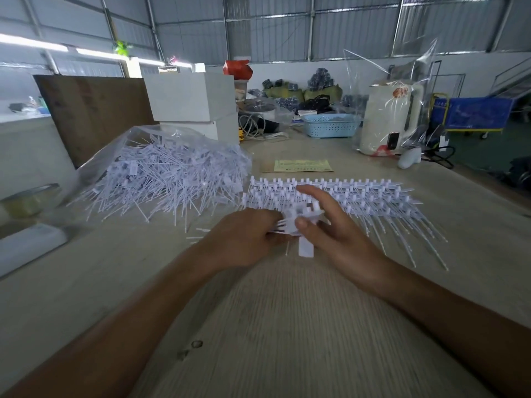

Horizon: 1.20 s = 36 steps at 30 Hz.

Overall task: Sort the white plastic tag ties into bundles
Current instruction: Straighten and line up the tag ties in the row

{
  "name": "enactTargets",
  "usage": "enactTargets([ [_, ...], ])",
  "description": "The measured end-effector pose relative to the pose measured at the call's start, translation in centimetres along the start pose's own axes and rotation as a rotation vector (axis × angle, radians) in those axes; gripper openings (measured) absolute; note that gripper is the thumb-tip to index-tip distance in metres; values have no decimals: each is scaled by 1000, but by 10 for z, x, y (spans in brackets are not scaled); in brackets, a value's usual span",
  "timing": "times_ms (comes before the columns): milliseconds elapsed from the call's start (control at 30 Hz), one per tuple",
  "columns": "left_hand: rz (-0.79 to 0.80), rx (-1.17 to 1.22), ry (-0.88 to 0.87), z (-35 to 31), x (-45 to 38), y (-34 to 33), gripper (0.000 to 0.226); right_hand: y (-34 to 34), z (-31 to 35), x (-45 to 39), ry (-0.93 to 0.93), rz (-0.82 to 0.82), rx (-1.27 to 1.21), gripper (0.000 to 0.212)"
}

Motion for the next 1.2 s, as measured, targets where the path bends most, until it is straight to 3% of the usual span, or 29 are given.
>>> enactTargets([
  [167, -37, 22, -127, -4, 0, -5, 11, -2, 0, 1, 108, -91, 86, 22],
  [233, -41, 172, -174, -9, 1, -3, 6, -3, 1, 1, 97, -144, 73, 20],
  [300, -51, 307, -194, -14, 2, 1, 20, -3, 2, 0, 74, -204, 63, 25],
  [367, -72, 284, -237, -19, 2, 4, 26, -3, 5, 1, 95, -261, 78, 27],
  [433, -72, 66, -273, -21, 2, 4, 11, -3, 7, 2, 117, -285, 73, 28],
  [500, -126, -292, -294, -17, 1, 4, 24, -1, 8, 3, 133, -255, 82, 29],
  [567, -186, -408, -280, -7, 2, 13, 29, -1, 8, 2, 102, -173, 125, 37],
  [667, -255, -98, -70, 17, 9, 39, 33, -6, 4, -1, 42, -84, 189, 48],
  [767, -457, 608, 414, 73, 24, 55, 35, -18, 0, -2, 55, -22, 376, 49],
  [867, -578, 1190, 706, 127, 44, 62, 35, -25, 3, 1, 194, 0, 625, 42],
  [933, -592, 1320, 789, 156, 53, 65, 35, -29, 8, 4, 309, 14, 782, 32],
  [1000, -622, 1289, 837, 178, 56, 72, 35, -38, 13, 4, 415, 41, 881, 25],
  [1100, -706, 1244, 883, 207, 51, 87, 32, -64, 23, -7, 528, 118, 935, 17],
  [1200, -807, 1367, 857, 234, 39, 96, 29, -105, 37, -29, 569, 173, 949, 19],
])
Point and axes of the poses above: each hand's wrist, its own x-axis away from the middle knuckle, its own y-axis out of the back of the hand, z = x × y, the point moved 2 cm from there along -x, towards the middle knuckle, and after that the axes turned 6 degrees about x, right-handed, at the moved point
